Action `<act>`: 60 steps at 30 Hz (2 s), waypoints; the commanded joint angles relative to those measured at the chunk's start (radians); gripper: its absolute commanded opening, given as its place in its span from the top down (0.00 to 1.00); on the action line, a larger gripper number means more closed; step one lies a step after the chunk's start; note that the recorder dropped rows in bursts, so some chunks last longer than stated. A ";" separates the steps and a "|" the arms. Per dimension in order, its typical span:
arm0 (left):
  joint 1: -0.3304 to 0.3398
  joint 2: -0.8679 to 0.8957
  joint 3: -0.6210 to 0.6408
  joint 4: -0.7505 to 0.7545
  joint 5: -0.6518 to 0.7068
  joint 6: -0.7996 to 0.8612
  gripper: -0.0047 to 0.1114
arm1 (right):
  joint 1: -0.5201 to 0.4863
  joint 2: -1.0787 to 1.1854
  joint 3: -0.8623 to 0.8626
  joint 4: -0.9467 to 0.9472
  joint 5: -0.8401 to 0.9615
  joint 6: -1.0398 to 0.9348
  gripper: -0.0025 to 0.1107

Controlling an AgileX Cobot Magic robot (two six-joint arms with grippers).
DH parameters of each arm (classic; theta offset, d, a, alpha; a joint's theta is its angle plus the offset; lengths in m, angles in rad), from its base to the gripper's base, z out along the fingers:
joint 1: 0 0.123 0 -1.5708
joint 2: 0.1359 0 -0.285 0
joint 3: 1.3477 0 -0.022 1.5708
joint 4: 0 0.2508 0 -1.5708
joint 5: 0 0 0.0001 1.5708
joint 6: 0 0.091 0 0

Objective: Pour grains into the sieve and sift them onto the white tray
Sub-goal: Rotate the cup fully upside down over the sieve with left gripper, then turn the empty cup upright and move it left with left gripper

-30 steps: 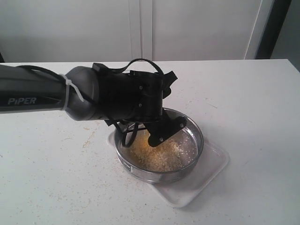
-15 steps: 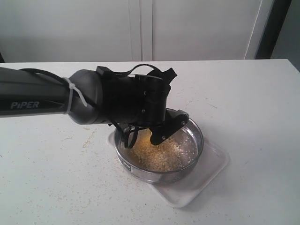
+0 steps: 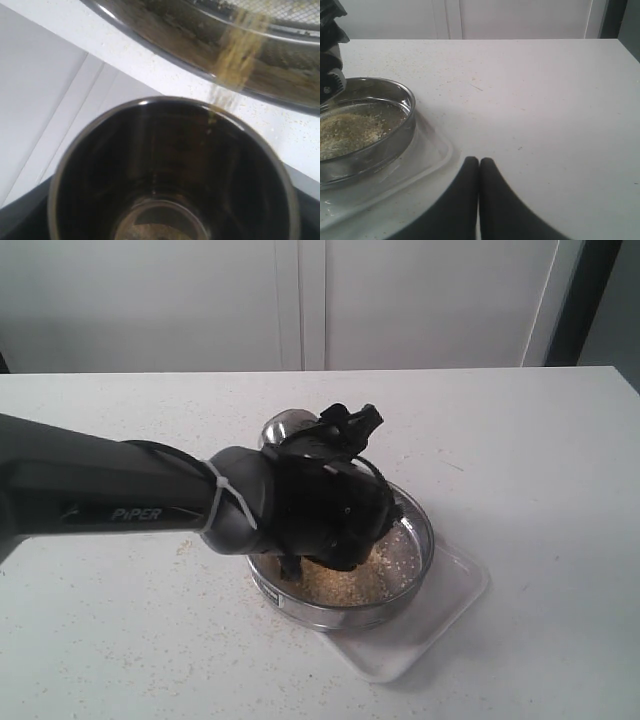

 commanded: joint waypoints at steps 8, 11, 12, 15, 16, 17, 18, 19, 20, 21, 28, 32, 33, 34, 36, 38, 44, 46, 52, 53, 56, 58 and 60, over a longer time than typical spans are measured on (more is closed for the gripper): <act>-0.056 0.012 -0.006 0.155 0.070 -0.140 0.96 | 0.001 -0.007 0.004 -0.007 -0.005 0.001 0.98; -0.073 0.012 -0.006 0.151 0.079 -0.159 0.96 | 0.001 -0.007 0.004 -0.007 -0.005 0.001 0.98; -0.074 0.012 -0.006 0.139 0.077 -0.157 0.96 | 0.001 -0.007 0.004 -0.007 -0.005 0.001 0.98; -0.080 -0.020 -0.006 0.078 0.077 -0.081 0.96 | 0.001 -0.007 0.004 -0.007 -0.005 0.001 0.98; -0.081 -0.032 -0.006 0.080 0.079 -0.070 0.96 | 0.001 -0.007 0.004 -0.007 -0.005 0.001 0.98; -0.082 -0.056 -0.006 0.084 0.086 -0.073 0.96 | 0.001 -0.007 0.004 -0.007 -0.005 0.001 0.98; -0.085 -0.074 -0.006 0.084 0.124 -0.108 0.96 | 0.001 -0.007 0.004 -0.007 -0.005 0.001 0.98; -0.085 -0.084 -0.006 0.068 0.156 -0.214 0.96 | 0.001 -0.007 0.004 -0.007 -0.005 0.001 0.98; -0.083 -0.083 -0.006 -0.011 0.158 -0.264 0.96 | 0.001 -0.007 0.004 -0.007 -0.005 0.001 0.98; -0.070 -0.075 0.007 -0.039 0.178 -0.156 0.96 | 0.001 -0.007 0.004 -0.007 -0.005 0.001 0.98; -0.077 -0.109 0.027 0.050 0.167 -0.400 0.96 | 0.001 -0.007 0.004 -0.007 -0.005 0.001 0.98; -0.073 -0.129 0.027 -0.003 0.281 -0.527 0.96 | 0.001 -0.007 0.004 -0.007 -0.005 0.001 0.98; -0.066 -0.138 0.027 -0.031 0.291 -0.561 0.96 | 0.001 -0.007 0.004 -0.007 -0.005 0.001 0.98; -0.059 -0.150 0.029 -0.061 0.295 -0.589 0.96 | 0.001 -0.007 0.004 -0.007 -0.005 0.001 0.98; -0.040 -0.185 0.029 -0.140 0.289 -0.630 0.96 | 0.001 -0.007 0.004 -0.007 -0.005 0.001 0.98; -0.022 -0.228 0.046 -0.173 0.262 -0.681 0.96 | 0.001 -0.007 0.004 -0.007 -0.005 0.001 0.98; 0.037 -0.351 0.121 -0.176 0.172 -0.870 0.96 | 0.001 -0.007 0.004 -0.007 -0.005 0.001 0.98; 0.068 -0.382 0.158 -0.199 0.113 -0.897 0.96 | 0.001 -0.007 0.004 -0.007 -0.005 0.001 0.98; 0.192 -0.483 0.292 -0.262 -0.222 -1.069 0.96 | 0.001 -0.007 0.004 -0.007 -0.005 0.001 0.98; 0.221 -0.499 0.316 -0.262 -0.289 -1.108 0.96 | 0.001 -0.007 0.004 -0.007 -0.005 0.001 0.98; 0.320 -0.534 0.376 -0.262 -0.460 -1.233 0.96 | 0.001 -0.007 0.004 -0.007 -0.005 0.001 0.98; 0.381 -0.547 0.405 -0.262 -0.539 -1.313 0.96 | 0.001 -0.007 0.004 -0.007 -0.005 0.001 0.98; 0.439 -0.547 0.429 -0.262 -0.607 -1.366 0.96 | 0.001 -0.007 0.004 -0.007 -0.005 0.001 0.98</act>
